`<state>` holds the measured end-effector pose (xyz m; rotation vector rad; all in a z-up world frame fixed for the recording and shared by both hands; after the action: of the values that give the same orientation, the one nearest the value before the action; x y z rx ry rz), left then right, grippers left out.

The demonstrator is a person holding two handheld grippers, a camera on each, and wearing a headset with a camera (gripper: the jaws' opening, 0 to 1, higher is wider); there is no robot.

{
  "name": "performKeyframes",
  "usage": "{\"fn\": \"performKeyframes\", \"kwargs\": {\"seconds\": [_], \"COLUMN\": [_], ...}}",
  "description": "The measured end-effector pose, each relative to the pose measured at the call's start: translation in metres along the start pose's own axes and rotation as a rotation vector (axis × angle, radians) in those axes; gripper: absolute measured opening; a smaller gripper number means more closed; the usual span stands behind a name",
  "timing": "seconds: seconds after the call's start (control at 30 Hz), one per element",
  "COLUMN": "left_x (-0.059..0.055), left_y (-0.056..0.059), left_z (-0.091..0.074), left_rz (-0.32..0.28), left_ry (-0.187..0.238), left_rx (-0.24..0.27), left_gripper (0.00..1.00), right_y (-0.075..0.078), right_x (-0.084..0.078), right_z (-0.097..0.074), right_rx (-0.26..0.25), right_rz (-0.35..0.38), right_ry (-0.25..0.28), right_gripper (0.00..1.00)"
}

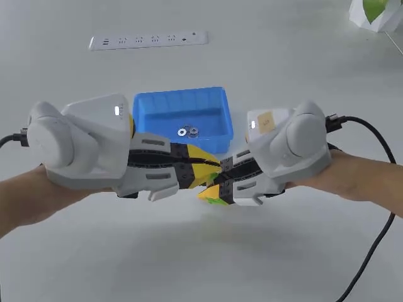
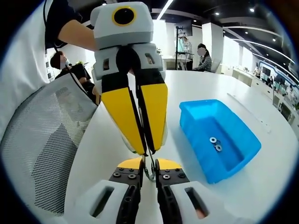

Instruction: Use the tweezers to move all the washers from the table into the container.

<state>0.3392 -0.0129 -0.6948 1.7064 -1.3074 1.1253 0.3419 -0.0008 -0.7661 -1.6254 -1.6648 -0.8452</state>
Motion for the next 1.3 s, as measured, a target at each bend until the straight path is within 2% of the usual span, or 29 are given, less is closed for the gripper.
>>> {"fn": "performKeyframes", "kwargs": {"seconds": [0.07, 0.3, 0.43, 0.77, 0.97, 1.23, 1.3], "left_x": [-0.0002, -0.0006, -0.0016, -0.0024, -0.0049, -0.0038, -0.0044], "left_y": [0.0005, -0.0002, 0.0022, 0.0055, 0.004, 0.0034, 0.0036], "left_z": [0.0004, -0.0003, -0.001, 0.0003, -0.0018, -0.0026, -0.0031], "left_rz": [-0.037, -0.048, -0.089, -0.075, -0.069, -0.061, -0.054], "left_ry": [0.005, -0.007, -0.012, -0.031, -0.048, -0.051, -0.054], "left_rx": [0.001, 0.004, -0.012, -0.029, -0.014, -0.014, -0.017], "left_gripper": [0.05, 0.06, 0.1, 0.17, 0.2, 0.2, 0.17], "right_y": [-0.0002, 0.0001, -0.0014, -0.0019, -0.0021, -0.0022, -0.0017], "right_x": [0.0, 0.0003, 0.0007, 0.0016, 0.0025, 0.0054, 0.0056], "right_z": [-0.0002, 0.0, 0.0002, -0.0005, -0.0002, 0.0014, 0.0016], "right_rx": [-0.005, -0.018, -0.013, -0.015, -0.016, -0.02, -0.022], "right_rz": [-0.004, -0.005, -0.001, 0.007, 0.008, 0.004, 0.005], "right_ry": [0.0, 0.003, 0.007, 0.009, 0.011, 0.017, 0.018], "right_gripper": [0.11, 0.11, 0.11, 0.11, 0.1, 0.1, 0.1]}}
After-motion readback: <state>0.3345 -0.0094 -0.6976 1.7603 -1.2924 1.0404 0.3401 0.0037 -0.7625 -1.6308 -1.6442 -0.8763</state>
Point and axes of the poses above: the centre of the closed fingertips' face, and the gripper's own axes: z roughly forward along the fingers, y roughly to its right, x roughly out of its top, the point moved 2 cm from there along -z, roughly backward along the fingers, and after that the axes turned 4 degrees about -x, right-handed, at the moved point
